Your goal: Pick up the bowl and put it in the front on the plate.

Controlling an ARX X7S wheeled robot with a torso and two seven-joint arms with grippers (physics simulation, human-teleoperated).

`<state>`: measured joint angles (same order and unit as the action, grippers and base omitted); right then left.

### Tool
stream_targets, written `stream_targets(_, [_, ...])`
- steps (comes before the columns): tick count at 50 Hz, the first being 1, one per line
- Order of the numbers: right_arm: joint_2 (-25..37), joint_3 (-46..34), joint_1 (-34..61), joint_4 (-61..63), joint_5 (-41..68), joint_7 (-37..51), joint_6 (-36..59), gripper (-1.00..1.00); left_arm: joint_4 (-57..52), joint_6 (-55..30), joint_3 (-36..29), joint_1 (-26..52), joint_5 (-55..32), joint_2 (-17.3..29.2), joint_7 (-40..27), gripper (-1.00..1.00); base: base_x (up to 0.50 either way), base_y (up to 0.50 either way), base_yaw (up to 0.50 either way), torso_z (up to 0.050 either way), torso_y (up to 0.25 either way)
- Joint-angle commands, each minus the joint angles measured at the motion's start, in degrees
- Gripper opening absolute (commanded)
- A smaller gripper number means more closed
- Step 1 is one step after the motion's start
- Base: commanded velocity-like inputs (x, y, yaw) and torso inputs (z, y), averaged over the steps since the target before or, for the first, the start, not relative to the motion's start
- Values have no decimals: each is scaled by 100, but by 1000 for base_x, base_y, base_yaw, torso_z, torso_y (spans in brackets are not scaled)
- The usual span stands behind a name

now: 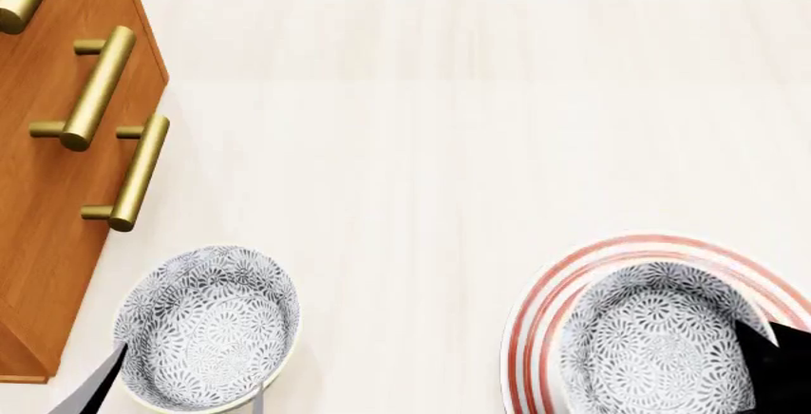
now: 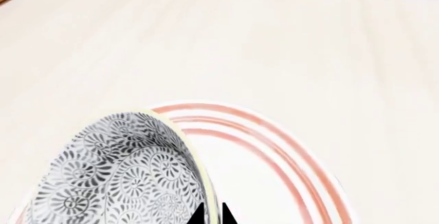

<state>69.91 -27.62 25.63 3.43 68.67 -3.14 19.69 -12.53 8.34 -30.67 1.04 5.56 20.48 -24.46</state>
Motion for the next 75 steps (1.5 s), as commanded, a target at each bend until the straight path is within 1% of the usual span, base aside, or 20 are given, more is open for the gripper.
stream_targets(1, [-264,-126,204,-183,-263,-35,143,-100,17,-1,-15,6,-20,8,-10,100,0,0,0,0,0])
stream_targets(19, [-495,-271,256,-515,-517,-3,217,-100,38,-11,-43,18,-43,18,-22,100,1,0,1,0,0])
stream_targets(24, [-366,-249,178,-391,-488,0,199,-100,52,-12,-43,27,-81,16,-18,100,2,1,2,0,0])
stream_targets(25, [-342,-240,169,-376,-484,10,197,100,51,-16,-44,28,-86,16,-17,100,0,0,0,0,0])
stream_targets(46, [84,-47,261,-129,-325,82,323,100,61,-14,-51,39,-181,26,-22,100,0,0,0,0,0])
stream_targets(52, [444,251,159,-35,-42,178,81,100,-13,-42,-52,31,-164,41,-39,100,0,0,0,0,0])
stream_targets(56, [940,683,-271,199,565,386,-597,100,-19,-38,-56,28,-147,48,-54,100,0,0,0,0,0])
stream_targets(59, [1155,838,-627,258,745,396,-1171,100,-59,-65,-57,25,-140,57,-59,100,0,0,0,0,0])
stream_targets(62, [1448,1025,-1161,378,1073,428,-2174,100,-118,-79,-61,6,-128,69,-67,100,0,0,0,0,0])
stream_targets(65, [1791,1015,-1686,544,1381,512,-3339,100,-205,-118,-51,-4,-145,91,-60,100,0,0,0,0,0])
stream_targets(67, [1960,883,-1893,763,1363,576,-3986,100,-355,-175,-1,-30,-254,119,-42,100,0,0,0,0,0])
stream_targets(69, [1958,864,-1934,858,1295,604,-4170,100,-432,-221,33,-29,-293,132,-47,100,0,0,0,0,0])
stream_targets(73, [2006,840,-1999,1224,826,914,-4978,100,-638,-315,160,-61,-412,214,-63,100,0,0,0,0,0])
stream_targets(75, [2007,879,-1972,1393,795,1022,-5200,100,-709,-356,253,-58,-508,235,-90,100,0,0,0,0,0])
